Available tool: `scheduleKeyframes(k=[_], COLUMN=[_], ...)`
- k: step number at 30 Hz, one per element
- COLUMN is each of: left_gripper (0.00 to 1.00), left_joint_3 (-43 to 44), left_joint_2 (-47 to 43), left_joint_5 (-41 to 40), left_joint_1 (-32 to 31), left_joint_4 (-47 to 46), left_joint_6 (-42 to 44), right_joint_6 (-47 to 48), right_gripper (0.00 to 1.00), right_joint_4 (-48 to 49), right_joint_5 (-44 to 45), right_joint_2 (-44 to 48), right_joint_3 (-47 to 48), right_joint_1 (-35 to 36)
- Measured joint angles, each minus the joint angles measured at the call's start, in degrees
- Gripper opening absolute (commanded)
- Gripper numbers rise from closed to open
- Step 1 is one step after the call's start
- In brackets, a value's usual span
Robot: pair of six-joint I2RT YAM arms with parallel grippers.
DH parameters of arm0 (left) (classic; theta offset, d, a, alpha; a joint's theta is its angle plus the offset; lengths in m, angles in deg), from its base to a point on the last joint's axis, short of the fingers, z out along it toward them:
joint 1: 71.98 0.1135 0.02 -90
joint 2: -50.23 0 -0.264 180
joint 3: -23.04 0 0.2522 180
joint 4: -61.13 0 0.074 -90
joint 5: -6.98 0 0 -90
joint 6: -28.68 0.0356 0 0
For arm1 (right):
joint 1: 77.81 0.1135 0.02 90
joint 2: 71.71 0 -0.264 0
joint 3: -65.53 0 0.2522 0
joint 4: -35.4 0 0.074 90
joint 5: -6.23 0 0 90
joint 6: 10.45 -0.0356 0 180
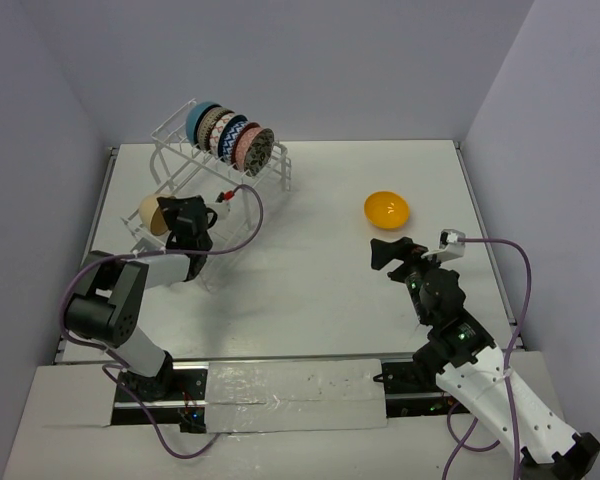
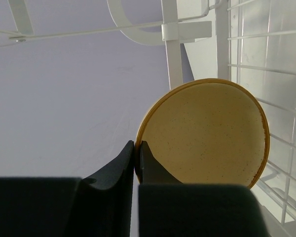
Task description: Load the bowls into the dish rack
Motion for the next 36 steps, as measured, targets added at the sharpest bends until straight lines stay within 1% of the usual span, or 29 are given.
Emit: scheduleKeyframes(k=[7, 11, 15, 22, 29, 31, 36], left_gripper=[0.0, 0.0, 0.0, 0.01, 0.06, 0.13, 0.18], left_joint_3=[-2.93, -5.79, -7.61, -8.39, -8.33, -7.93, -5.09], left_joint_2=[-0.02, -0.02, 0.0, 0.2, 2.49, 3.19, 6.03], left_joint_5=[-2.12, -2.23, -2.03, -2.03, -3.96, -5.49, -10.49], left_joint_1=[-1.14, -2.4, -3.32, -3.63, -5.77, -6.56, -9.05], left_joint_4=[-5.25, -9.25, -12.46, -13.92, -16.72, -17.05, -16.28], left_joint_6=[0.96, 5.81, 8.61, 10.56, 12.39, 12.55, 11.58], right_joint_6=[-0.02, 0.0, -0.02, -0.02, -0.02, -0.04, -0.17], right_gripper=[1.0, 1.0, 1.0, 1.0, 1.0, 1.0, 1.0], right_joint_4=[0.0, 0.0, 0.0, 0.0, -0.02, 0.0, 0.0], right_joint_5=[-0.15, -0.15, -0.11, -0.11, -0.11, -0.11, -0.11], right_joint_2=[0.81, 1.22, 1.77, 1.86, 1.86, 1.86, 1.86], right_joint_3=[0.0, 0.0, -0.02, -0.02, -0.02, -0.02, -0.02], right_joint_1=[-0.02, -0.02, -0.02, -0.02, -0.02, -0.04, -0.17])
